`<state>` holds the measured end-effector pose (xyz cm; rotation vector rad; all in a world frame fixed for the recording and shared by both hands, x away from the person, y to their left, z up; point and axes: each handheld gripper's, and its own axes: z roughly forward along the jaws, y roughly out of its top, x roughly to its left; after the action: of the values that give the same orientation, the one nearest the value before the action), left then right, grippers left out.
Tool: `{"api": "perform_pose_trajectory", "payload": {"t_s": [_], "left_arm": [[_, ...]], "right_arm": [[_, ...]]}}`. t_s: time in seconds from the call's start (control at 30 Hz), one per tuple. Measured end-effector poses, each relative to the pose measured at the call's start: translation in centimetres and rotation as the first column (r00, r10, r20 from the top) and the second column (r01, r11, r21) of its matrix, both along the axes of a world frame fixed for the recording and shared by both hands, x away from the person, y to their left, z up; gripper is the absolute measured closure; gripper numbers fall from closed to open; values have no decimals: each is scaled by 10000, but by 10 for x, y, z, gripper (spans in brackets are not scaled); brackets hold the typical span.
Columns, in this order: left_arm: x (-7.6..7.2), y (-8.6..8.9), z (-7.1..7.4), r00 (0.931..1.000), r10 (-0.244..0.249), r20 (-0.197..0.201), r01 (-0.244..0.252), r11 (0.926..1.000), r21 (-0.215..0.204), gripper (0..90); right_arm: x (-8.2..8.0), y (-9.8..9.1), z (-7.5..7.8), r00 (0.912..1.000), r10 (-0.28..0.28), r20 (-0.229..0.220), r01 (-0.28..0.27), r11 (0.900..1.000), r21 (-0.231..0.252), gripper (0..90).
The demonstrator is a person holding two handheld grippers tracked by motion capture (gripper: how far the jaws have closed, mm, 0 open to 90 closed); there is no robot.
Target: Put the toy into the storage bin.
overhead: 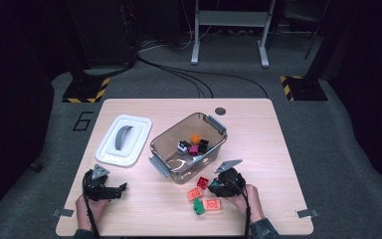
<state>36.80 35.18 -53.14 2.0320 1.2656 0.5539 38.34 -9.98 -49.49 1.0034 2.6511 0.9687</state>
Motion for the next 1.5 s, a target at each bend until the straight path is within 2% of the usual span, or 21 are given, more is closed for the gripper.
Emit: {"api": "perform_pose_trajectory", "payload": {"t_s": [0.1, 0.17, 0.23, 0.33, 0.4, 0.53, 0.57, 0.73, 0.77, 0.83, 1.0, 1.17, 1.2, 1.3, 1.33, 1.5], "left_arm": [[0, 0, 0, 10000, 3, 8, -3, 10000, -4, 39], [0, 0, 0, 10000, -2, 16, 2, 10000, -1, 39], [0, 0, 0, 10000, -17, -14, 17, 10000, 13, 42], [-1, 0, 1, 9999, -59, -124, 59, 10000, 67, 44], [-1, 0, 1, 9999, -59, -126, 60, 10000, 64, 44], [-1, 0, 2, 9999, -68, -155, 69, 10000, 42, 44], [-1, 0, 1, 9999, -69, -144, 70, 10000, 57, 44], [-1, 0, 1, 9999, -58, -148, 59, 10000, 59, 44], [-1, 0, 1, 9999, -55, -144, 56, 10000, 55, 44], [-1, 0, 2, 9999, -67, -152, 67, 10000, 46, 44], [-1, 0, 1, 9999, -57, -126, 58, 10000, 55, 44], [-1, 0, 1, 9999, -55, -129, 56, 10000, 59, 45], [-1, 0, 1, 9999, -59, -128, 59, 10000, 64, 45], [-1, 0, 1, 9999, -56, -128, 56, 10000, 57, 44], [-1, 0, 1, 9999, -57, -131, 58, 10000, 62, 45], [-1, 0, 1, 9999, -69, -146, 70, 10000, 49, 45]], "right_arm": [[2, -10, 4, 9984, -532, 172, 528, 9983, 232, 587], [3, -12, 4, 9979, -614, 218, 608, 9978, 283, 587], [7, -23, 5, 9943, -1028, 271, 1013, 9935, 513, 588], [9, -31, 6, 9903, -1343, 366, 1317, 9890, 673, 588], [10, -33, 7, 9885, -1490, 261, 1469, 9867, 692, 588], [15, -41, 9, 9846, -1708, 370, 1680, 9835, 676, 589], [17, -45, 10, 9805, -1932, 347, 1905, 9793, 680, 589], [23, -51, 13, 9768, -2088, 479, 2055, 9764, 667, 589], [24, -53, 15, 9736, -2245, 419, 2214, 9729, 670, 589], [25, -55, 16, 9733, -2248, 474, 2216, 9730, 639, 589], [33, -63, 21, 9659, -2517, 608, 2480, 9667, 625, 589], [37, -68, 25, 9607, -2720, 561, 2678, 9607, 729, 589], [39, -69, 26, 9604, -2689, 734, 2641, 9620, 694, 589], [43, -73, 27, 9587, -2748, 740, 2695, 9602, 741, 590], [44, -73, 28, 9555, -2884, 617, 2837, 9559, 757, 590], [51, -79, 33, 9525, -2933, 822, 2871, 9546, 800, 590]]}}
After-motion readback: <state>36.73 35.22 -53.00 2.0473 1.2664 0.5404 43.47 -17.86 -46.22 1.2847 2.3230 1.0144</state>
